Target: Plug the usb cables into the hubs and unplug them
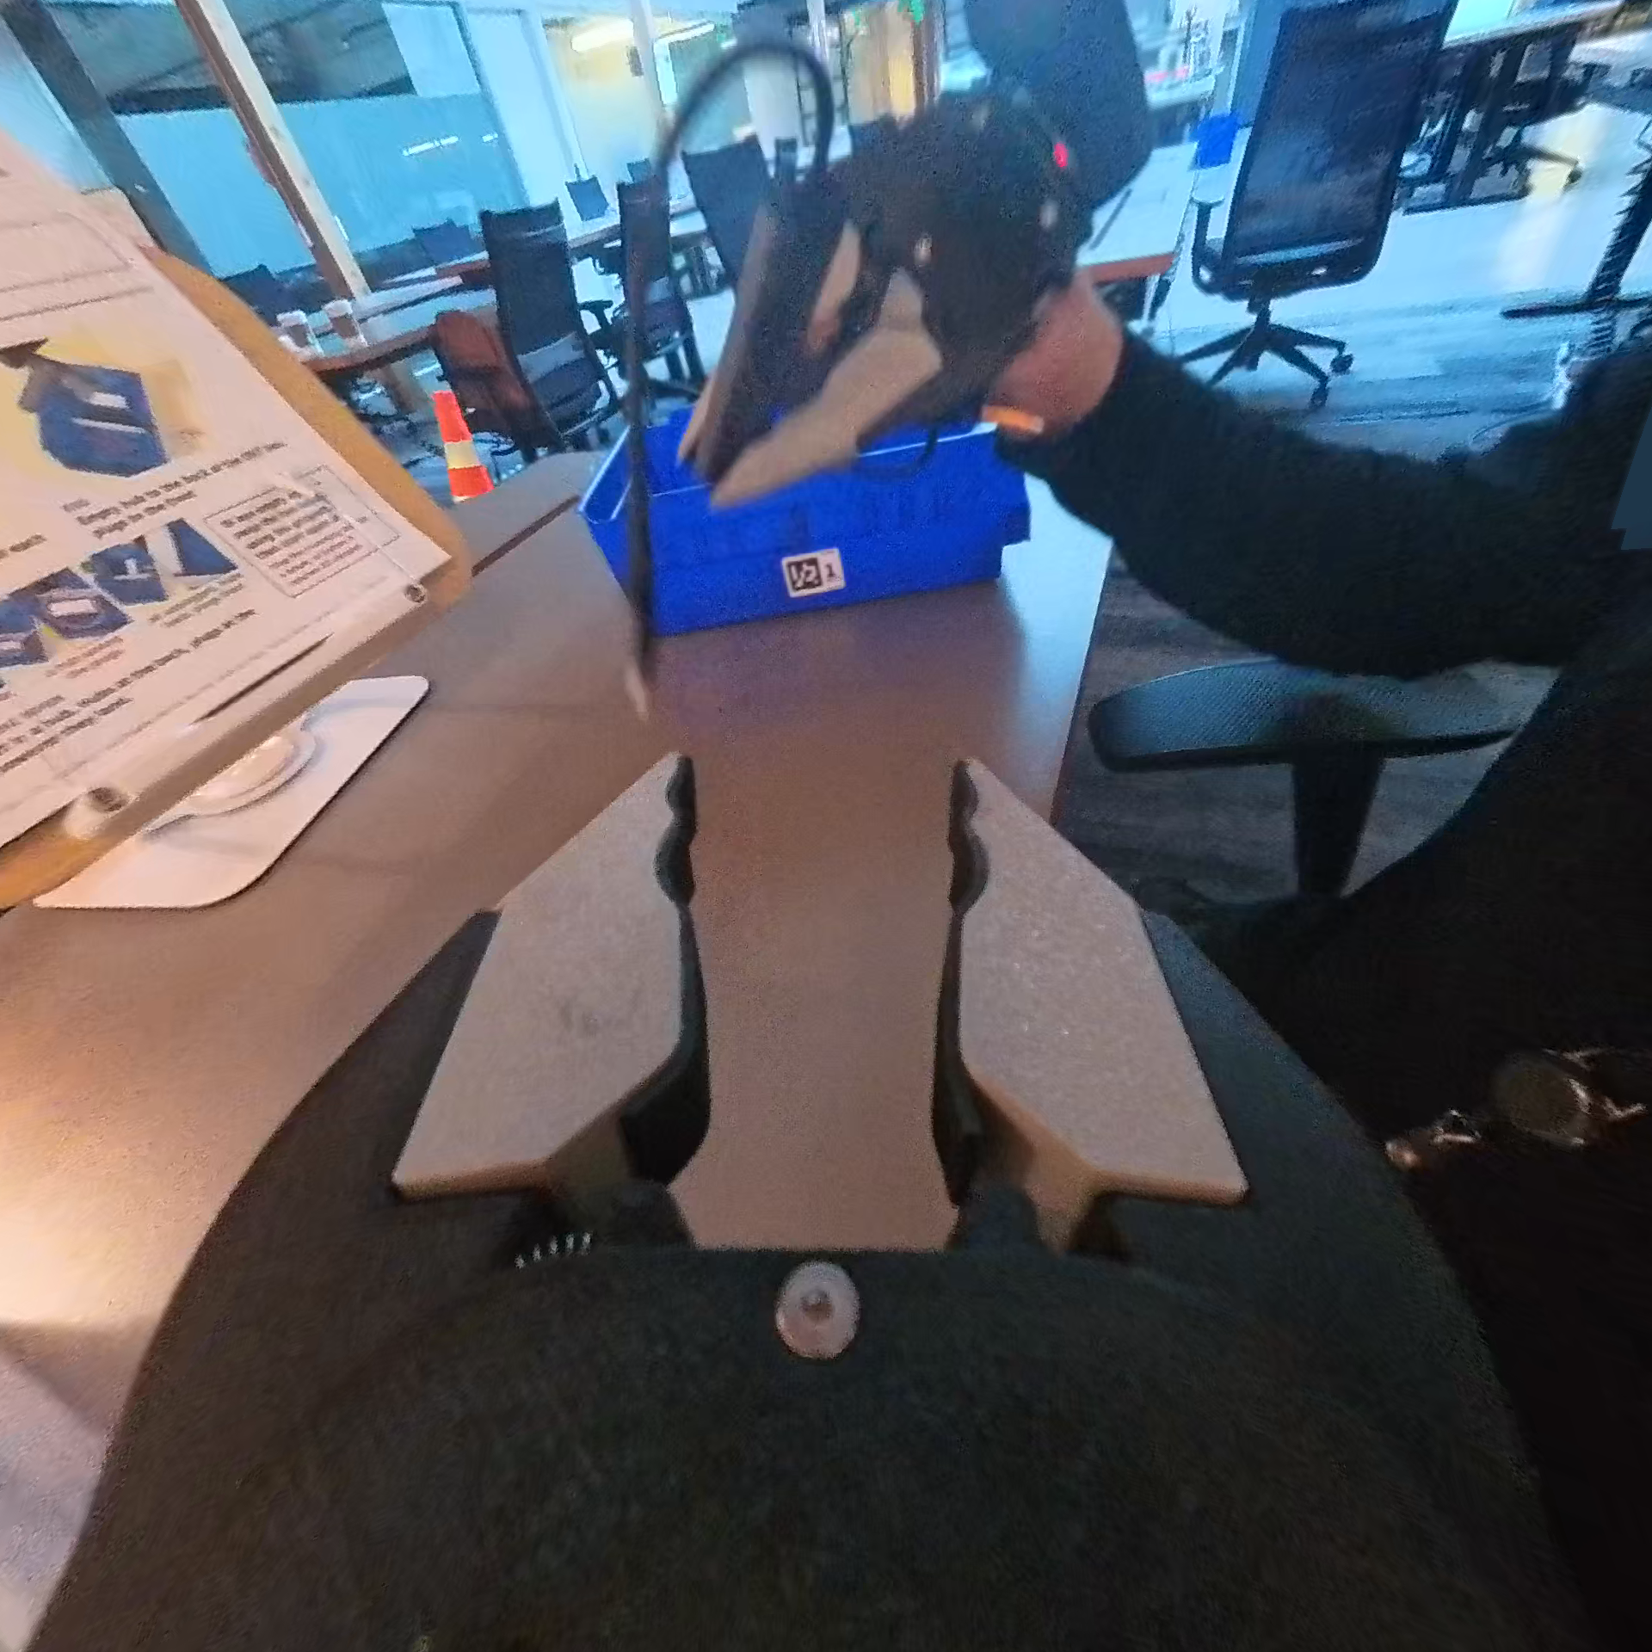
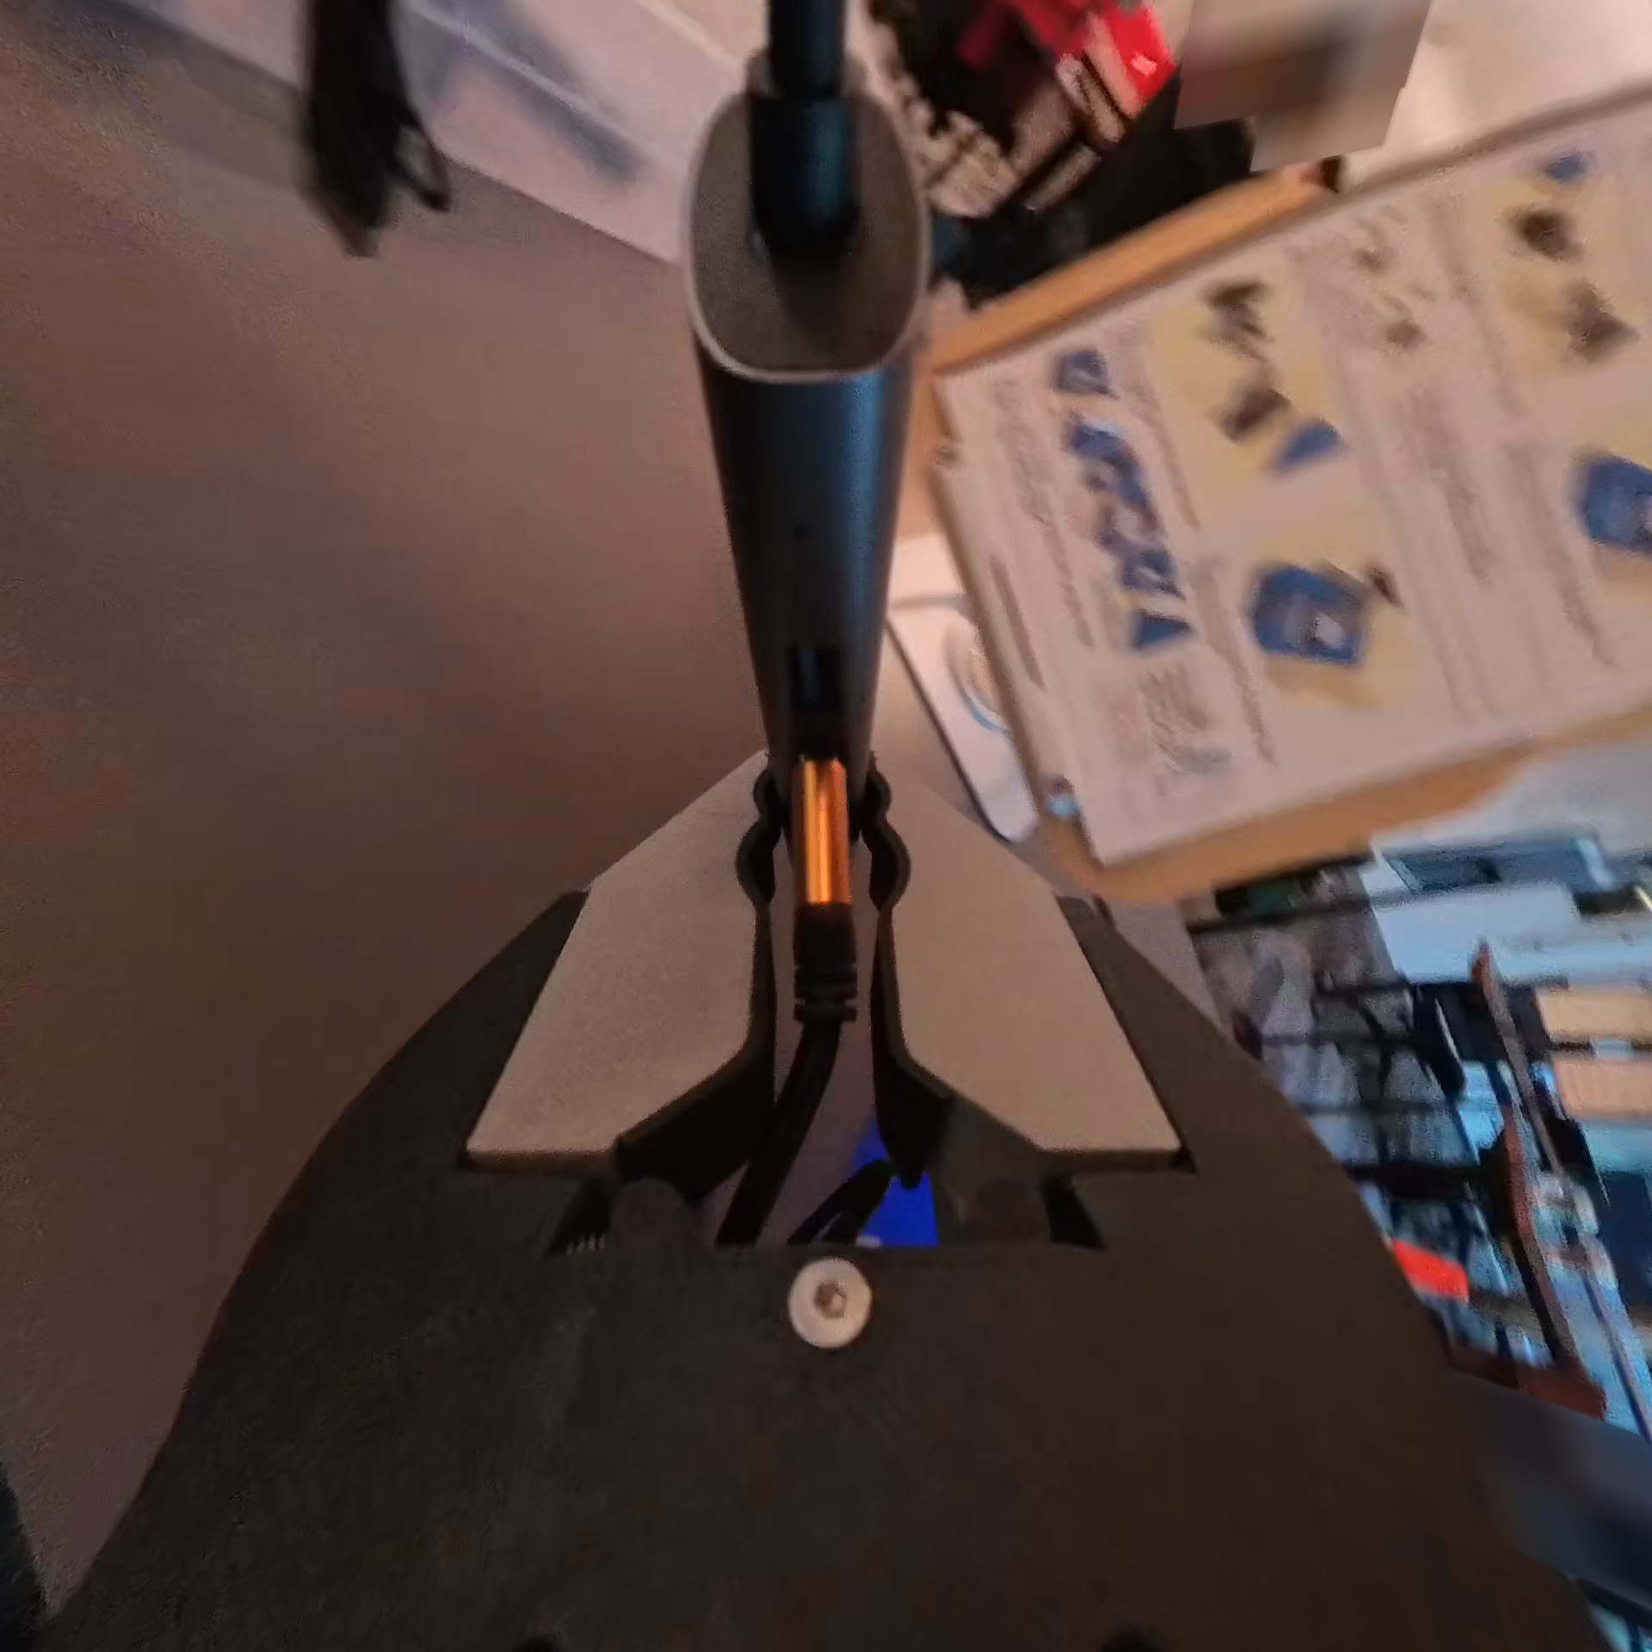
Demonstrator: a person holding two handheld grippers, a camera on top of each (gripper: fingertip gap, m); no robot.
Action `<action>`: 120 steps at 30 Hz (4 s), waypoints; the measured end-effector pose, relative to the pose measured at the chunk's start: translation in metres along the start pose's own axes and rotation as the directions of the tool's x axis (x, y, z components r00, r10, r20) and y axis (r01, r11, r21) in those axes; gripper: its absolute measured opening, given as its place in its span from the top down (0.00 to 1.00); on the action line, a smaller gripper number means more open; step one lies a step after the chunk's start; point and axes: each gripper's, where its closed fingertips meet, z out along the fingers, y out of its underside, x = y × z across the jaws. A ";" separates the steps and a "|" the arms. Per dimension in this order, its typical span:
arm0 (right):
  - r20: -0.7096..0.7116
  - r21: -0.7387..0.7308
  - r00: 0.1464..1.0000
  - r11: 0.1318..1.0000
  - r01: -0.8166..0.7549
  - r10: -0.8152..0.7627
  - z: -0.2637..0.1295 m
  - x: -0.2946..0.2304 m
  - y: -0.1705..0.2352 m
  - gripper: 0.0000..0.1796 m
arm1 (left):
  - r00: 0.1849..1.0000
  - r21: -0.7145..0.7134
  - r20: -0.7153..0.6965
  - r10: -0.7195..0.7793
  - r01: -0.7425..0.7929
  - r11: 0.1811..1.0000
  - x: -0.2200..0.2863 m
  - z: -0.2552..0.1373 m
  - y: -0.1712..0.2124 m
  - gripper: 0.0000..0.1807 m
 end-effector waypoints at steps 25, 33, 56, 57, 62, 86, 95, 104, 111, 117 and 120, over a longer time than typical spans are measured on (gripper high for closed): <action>0.418 -0.877 0.903 0.304 0.372 0.099 0.030 0.118 0.328 0.86 | 0.998 -0.028 0.042 -0.056 0.057 0.998 -0.013 -0.011 0.005 0.85; 0.197 -0.884 0.977 0.445 0.142 0.080 0.010 0.160 0.300 0.73 | 0.964 -0.156 0.238 -0.118 0.158 0.975 -0.051 -0.035 0.032 0.67; 0.503 0.005 0.734 0.848 -0.531 0.456 -0.024 -0.067 -0.011 0.68 | 0.552 -0.067 0.808 -0.205 0.431 0.900 -0.129 -0.245 0.061 0.70; 0.489 -0.038 0.753 0.873 -0.485 0.440 -0.005 -0.080 -0.004 0.67 | 0.560 -0.074 0.803 -0.204 0.433 0.898 -0.134 -0.241 0.062 0.68; 0.553 -0.141 0.735 0.914 -0.381 0.392 0.050 -0.113 0.017 0.70 | 0.691 -0.331 0.709 -0.144 0.506 0.796 -0.174 -0.217 0.080 0.64; 0.477 0.021 0.797 0.901 -0.433 0.372 0.075 -0.092 0.024 0.86 | 0.900 -0.901 0.381 -0.213 0.413 0.133 -0.306 -0.105 0.230 0.83; 0.443 0.119 0.846 0.916 -0.383 0.296 0.061 -0.092 0.009 0.88 | 0.817 -0.747 0.570 0.088 0.471 0.469 -0.326 -0.120 0.107 0.83; 0.404 0.161 0.852 0.891 -0.425 0.333 0.058 -0.078 0.005 0.89 | 0.727 -0.534 0.659 0.194 0.269 0.801 -0.274 -0.125 -0.090 0.84; 0.321 0.137 0.864 0.883 -0.449 0.389 0.066 -0.061 0.019 0.89 | 0.941 -0.647 0.336 0.047 0.194 0.738 -0.157 -0.029 -0.101 0.83; 0.263 0.125 0.883 0.894 -0.430 0.388 0.072 -0.055 0.027 0.90 | 0.999 -0.798 0.030 -0.024 0.038 0.601 -0.071 0.063 -0.004 0.83; 0.229 0.125 0.886 0.891 -0.437 0.402 0.074 -0.047 0.032 0.91 | 0.998 -0.769 -0.028 -0.065 0.020 0.639 -0.051 0.105 0.032 0.84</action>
